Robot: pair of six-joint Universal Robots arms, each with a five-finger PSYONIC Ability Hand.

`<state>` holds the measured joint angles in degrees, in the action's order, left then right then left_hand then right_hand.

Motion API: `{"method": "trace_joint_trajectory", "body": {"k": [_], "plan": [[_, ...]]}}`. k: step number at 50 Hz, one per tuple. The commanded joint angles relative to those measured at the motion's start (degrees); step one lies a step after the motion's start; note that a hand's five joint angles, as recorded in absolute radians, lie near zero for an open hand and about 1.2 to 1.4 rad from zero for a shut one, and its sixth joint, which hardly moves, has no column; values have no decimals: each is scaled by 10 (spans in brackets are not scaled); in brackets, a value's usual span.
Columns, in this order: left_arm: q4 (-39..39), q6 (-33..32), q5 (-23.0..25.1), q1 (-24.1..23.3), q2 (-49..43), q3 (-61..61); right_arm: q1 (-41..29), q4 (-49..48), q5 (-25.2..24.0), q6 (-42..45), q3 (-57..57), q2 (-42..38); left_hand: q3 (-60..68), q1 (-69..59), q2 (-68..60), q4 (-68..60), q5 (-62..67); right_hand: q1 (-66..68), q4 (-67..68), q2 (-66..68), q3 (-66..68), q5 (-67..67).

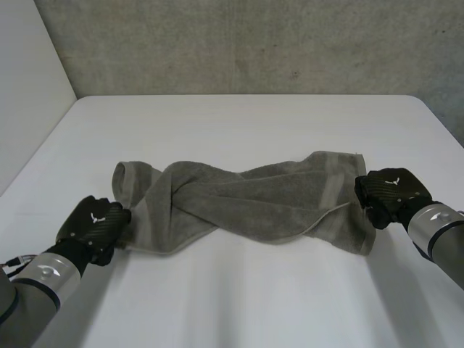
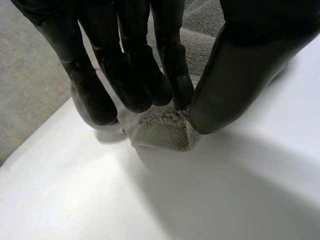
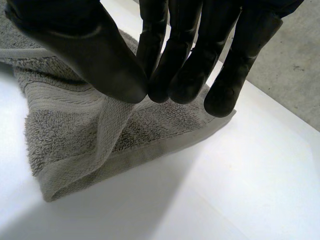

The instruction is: Fold the towel.

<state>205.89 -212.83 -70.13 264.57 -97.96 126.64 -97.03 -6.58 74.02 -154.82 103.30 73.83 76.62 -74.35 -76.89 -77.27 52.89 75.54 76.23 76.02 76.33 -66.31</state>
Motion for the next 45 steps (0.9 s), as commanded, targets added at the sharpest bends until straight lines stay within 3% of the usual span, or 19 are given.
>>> {"method": "trace_joint_trajectory", "body": {"k": [1, 7, 12, 14, 21, 24, 26, 27, 29, 31, 33, 36, 42, 44, 45], "plan": [[-11, 23, -2, 3, 14, -34, 3, 5, 2, -2, -11, 8, 34, -56, -31, -27, 171, 45, 38, 40, 37, -37], [-63, 76, 0, 9, 78, -86, 9, 34, -4, -6, -32, 80, 34, -56, -31, -27, 171, 45, 38, 40, 37, -37], [-100, 142, 3, 10, 144, -132, 14, 128, -13, -8, -78, 137, 34, -56, -31, -27, 171, 45, 38, 40, 37, -37], [-108, 163, 3, 14, 166, -150, 40, 192, -38, -8, -120, 170, 34, -56, -31, -27, 171, 45, 38, 40, 37, -37], [-154, 232, 6, 27, 202, -226, 83, 270, -101, -7, -218, 188, 34, -56, -31, -27, 171, 45, 38, 40, 37, -37], [-155, 233, 6, 29, 166, -231, 89, 290, -116, 0, -244, 152, 34, -56, -31, -27, 171, 45, 38, 40, 37, -37], [-153, 230, 0, 27, 84, -240, 78, 308, -114, 48, -277, 65, 34, -56, -31, -27, 171, 45, 38, 40, 37, -37], [-153, 230, 0, 27, 83, -240, 70, 311, -105, 80, -290, 41, 34, -56, -31, -27, 171, 45, 38, 40, 37, -37], [-158, 227, -4, 18, -18, -284, 54, 312, -91, 109, -310, 12, 34, -56, -31, -27, 171, 45, 38, 40, 37, -37], [-158, 227, -4, 18, -18, -285, 30, 306, -72, 123, -331, -23, 34, -56, -31, -27, 171, 45, 38, 40, 37, -37], [-158, 226, -25, 4, -103, -344, 11, 303, -52, 126, -351, -51, 34, -56, -31, -27, 171, 45, 38, 40, 37, -37], [-166, 227, -54, -15, -141, -382, -20, 298, -23, 127, -384, -88, 34, -56, -31, -27, 171, 45, 38, 40, 37, -37], [-169, 225, -53, -22, -139, -366, -43, 275, -12, 121, -363, -97, 34, -56, -31, -27, 171, 45, 38, 40, 37, -37], [-168, 225, -34, -23, -129, -334, -43, 262, -12, 121, -346, -95, -193, 171, 196, 200, -56, 45, 38, 40, 37, -37], [-168, 225, -33, -23, -129, -334, -44, 249, -12, 122, -328, -92, -195, 172, 197, 201, -57, 45, 38, 40, 37, -37]]}}
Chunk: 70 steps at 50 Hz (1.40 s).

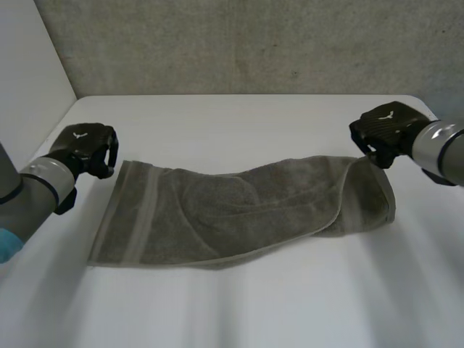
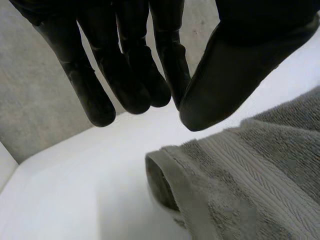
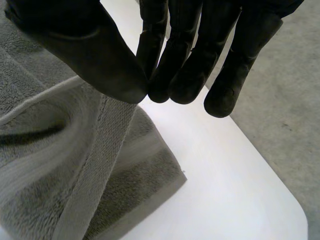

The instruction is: Fold the towel.

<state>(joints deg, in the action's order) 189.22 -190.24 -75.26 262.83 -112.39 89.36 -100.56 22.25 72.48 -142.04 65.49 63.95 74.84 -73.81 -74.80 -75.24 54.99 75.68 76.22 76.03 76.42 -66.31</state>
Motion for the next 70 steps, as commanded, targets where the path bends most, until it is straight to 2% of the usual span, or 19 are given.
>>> {"method": "trace_joint_trajectory", "body": {"k": [1, 5, 7, 8, 10, 13, 15, 20, 25, 30, 33, 35, 41, 43, 49, 57, 61, 65, 70], "plan": [[-3, -2, 33, -5, 31, 59, -9, -40, 4, -6, 50, 7, -288, 278, 288, 292, -190, 43, 38, 40, 36, -37], [-3, -8, 65, 4, 75, 108, -8, -69, 6, -4, 89, 9, -317, 306, 316, 321, -218, 43, 38, 40, 36, -37], [-3, -41, 107, 22, 120, 168, -6, -74, 6, -5, 101, 10, -320, 310, 320, 324, -221, 43, 38, 40, 36, -37], [-3, -41, 107, 22, 120, 168, -3, -77, 5, -5, 111, 11, -320, 310, 320, 324, -221, 43, 38, 40, 36, -37], [-3, -101, 150, 55, 177, 235, -3, -78, 5, -5, 122, 13, -322, 311, 321, 326, -223, 43, 38, 40, 36, -37], [-3, -135, 169, 73, 205, 268, -2, -86, 5, -6, 142, 21, -333, 323, 333, 337, -235, 43, 38, 40, 36, -37], [-4, -191, 198, 112, 247, 324, -2, -93, 5, -6, 155, 26, -390, 380, 390, 394, -292, 43, 38, 40, 36, -37], [-3, -238, 229, 164, 282, 378, -2, -123, 4, -7, 189, 36, -397, 387, 397, 401, -299, 43, 38, 40, 36, -37], [-2, -243, 245, 175, 277, 394, -3, -148, 2, -7, 212, 43, -379, 369, 378, 383, -280, 43, 38, 40, 36, -37], [4, -241, 244, 160, 255, 395, -2, -154, 5, -8, 215, 43, -377, 367, 377, 381, -279, 43, 38, 40, 36, -37], [11, -242, 238, 130, 221, 383, -2, -159, 6, -15, 214, 43, -377, 367, 377, 381, -279, 43, 38, 40, 36, -37], [26, -244, 226, 106, 187, 371, -3, -166, 6, -27, 214, 43, -372, 362, 372, 376, -274, 43, 38, 40, 36, -37], [45, -246, 191, 95, 134, 361, -3, -179, 19, -64, 212, 38, -365, 355, 365, 369, -267, 43, 38, 40, 36, -37], [51, -245, 173, 89, 111, 352, -3, -200, 44, -96, 211, 36, -365, 355, 365, 369, -267, 43, 38, 40, 36, -37], [64, -237, 151, 63, 81, 327, -3, -218, 93, -112, 201, 15, -365, 355, 365, 369, -267, 43, 38, 40, 36, -37], [100, -235, 106, 23, 54, 309, -2, -219, 124, -115, 196, 0, -364, 353, 363, 368, -265, 43, 38, 40, 36, -37], [104, -234, 93, 18, 46, 303, -2, -222, 126, -115, 197, -1, -357, 347, 357, 361, -259, 43, 38, 40, 36, -37], [105, -233, 92, 15, 36, 293, -2, -222, 125, -115, 198, -3, -255, 244, 254, 259, -156, 43, 38, 40, 36, -37], [104, -233, 91, 15, 32, 292, -2, -222, 125, -115, 199, -3, -239, 229, 239, 243, -141, 43, 38, 40, 36, -37]]}}
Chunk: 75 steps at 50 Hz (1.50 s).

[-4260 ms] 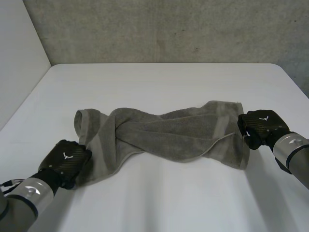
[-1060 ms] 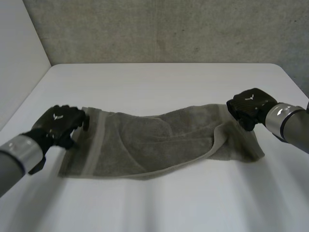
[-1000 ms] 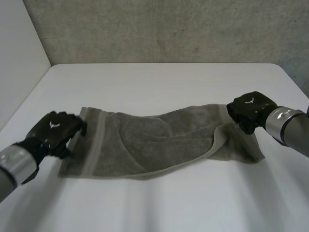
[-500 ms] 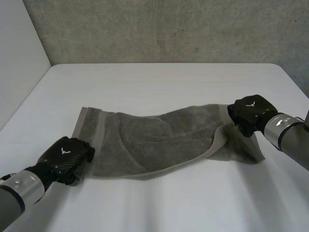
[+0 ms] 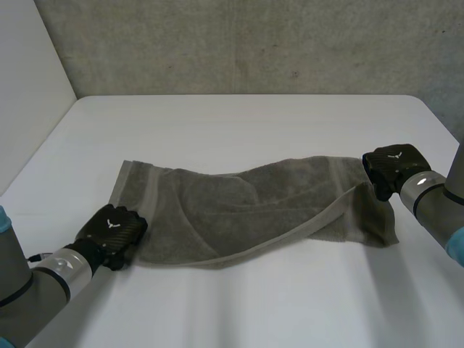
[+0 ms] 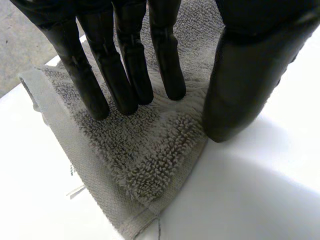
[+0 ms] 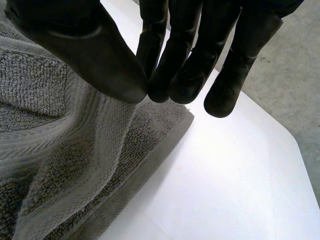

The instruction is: Fold the towel.

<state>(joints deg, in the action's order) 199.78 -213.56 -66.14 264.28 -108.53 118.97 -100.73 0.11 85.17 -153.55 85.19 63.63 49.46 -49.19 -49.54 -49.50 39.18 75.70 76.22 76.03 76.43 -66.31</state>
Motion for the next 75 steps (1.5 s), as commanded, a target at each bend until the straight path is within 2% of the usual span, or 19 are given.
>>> {"method": "trace_joint_trajectory", "body": {"k": [1, 11, 13, 14, 15, 17, 26, 28, 31, 33, 35, 39, 46, 53, 55, 58, 60, 68, 75], "plan": [[-2, 1, 0, 0, -6, -4, 0, 1, -2, 0, 2, 0, 15, -17, -14, -14, 17, 43, 38, 40, 36, -37], [-2, 1, 0, -3, -5, 1, 0, 1, -4, 0, 3, 0, 23, -26, -22, -23, 26, 43, 38, 40, 36, -37], [-2, 1, 0, -3, -7, -1, 0, 1, -4, 0, 3, 0, 82, -85, -81, -82, 85, 43, 38, 40, 36, -37], [-1, 1, 0, -3, -9, -2, 0, 1, -4, 0, 4, 1, 162, -165, -161, -161, 165, 43, 38, 40, 36, -37], [-1, 1, 0, -3, -9, -2, 0, 1, -4, 0, 4, 1, 163, -165, -162, -162, 165, 43, 38, 40, 36, -37], [5, 1, 0, -4, -17, -4, 0, 1, -4, 0, 5, 1, 305, -308, -304, -305, 308, 43, 38, 40, 36, -37], [19, 7, -10, 0, 29, -23, -1, 9, -5, 0, 9, 24, 305, -308, -305, -305, 308, 43, 38, 40, 36, -37], [17, 44, -8, 5, 90, -25, 0, 19, -10, 4, 16, 53, 305, -308, -305, -305, 308, 43, 38, 40, 36, -37], [16, 74, -7, 7, 113, -26, 2, 31, -20, 7, 20, 68, 305, -308, -305, -305, 308, 43, 38, 40, 36, -37], [19, 123, -3, 11, 136, -27, 18, 60, -52, 13, 30, 83, 305, -308, -305, -305, 308, 43, 38, 40, 36, -37], [21, 139, -5, 14, 140, -27, 32, 72, -73, 17, 33, 84, 305, -308, -305, -305, 308, 43, 38, 40, 36, -37], [20, 155, -4, 26, 136, -27, 59, 77, -104, 27, 45, 70, 305, -308, -305, -305, 308, 43, 38, 40, 36, -37], [15, 154, -9, 32, 60, -45, 63, 79, -99, 65, 47, 33, 305, -308, -305, -305, 308, 43, 38, 40, 36, -37], [0, 155, -10, 34, 40, -56, 57, 80, -96, 77, 59, 29, 305, -308, -305, -305, 308, 43, 38, 40, 36, -37], [-2, 156, -10, 33, 43, -55, 56, 78, -94, 76, 60, 28, 305, -308, -305, -305, 308, -311, -317, -315, -319, 318], [-2, 156, -10, 33, 45, -53, 55, 78, -91, 73, 60, 26, 305, -308, -305, -305, 308, -350, -355, -353, -357, 356], [-2, 156, -10, 33, 45, -52, 54, 78, -68, 67, 54, 19, 305, -308, -305, -305, 308, -424, -429, -427, -431, 430], [-1, 155, -9, 32, 46, -40, 51, 44, -10, 32, 50, 16, 305, -308, -305, -305, 308, -453, -458, -456, -460, 459], [-1, 155, -7, 32, 46, -33, 49, 30, 5, 6, 51, 20, 305, -308, -305, -305, 308, -438, -443, -441, -445, 444]]}}
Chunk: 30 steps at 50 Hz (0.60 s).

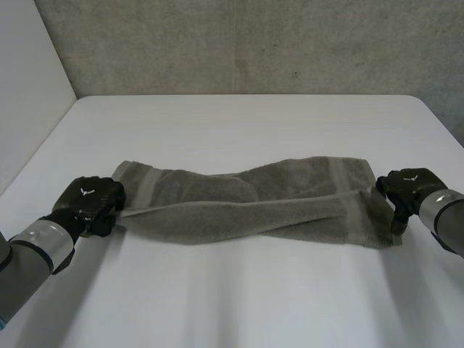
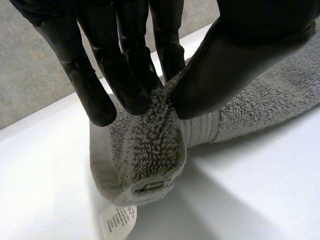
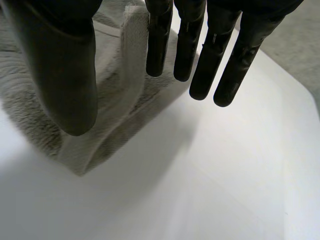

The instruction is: Fold the towel.

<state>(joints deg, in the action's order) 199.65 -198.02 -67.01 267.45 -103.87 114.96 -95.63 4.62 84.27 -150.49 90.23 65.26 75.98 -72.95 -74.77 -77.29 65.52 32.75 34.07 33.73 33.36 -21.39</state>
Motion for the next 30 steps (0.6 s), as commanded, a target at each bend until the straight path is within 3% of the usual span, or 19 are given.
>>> {"method": "trace_joint_trajectory", "body": {"k": [1, 9, 30], "plan": [[0, -1, 2, 0, 1, 9, -3, -22, 17, -31, -1, 4, 40, -70, -52, -27, 45, -6, -20, -16, -12, -7], [0, -1, 4, -2, 16, 22, -32, -55, 31, -38, -17, -21, 40, -70, -52, -27, 45, -5, -18, -14, -11, -9], [0, -1, 4, -6, 44, 40, -49, -29, 37, -40, -117, -108, 40, -70, -52, -27, 45, 0, -13, -9, -6, -14]]}}
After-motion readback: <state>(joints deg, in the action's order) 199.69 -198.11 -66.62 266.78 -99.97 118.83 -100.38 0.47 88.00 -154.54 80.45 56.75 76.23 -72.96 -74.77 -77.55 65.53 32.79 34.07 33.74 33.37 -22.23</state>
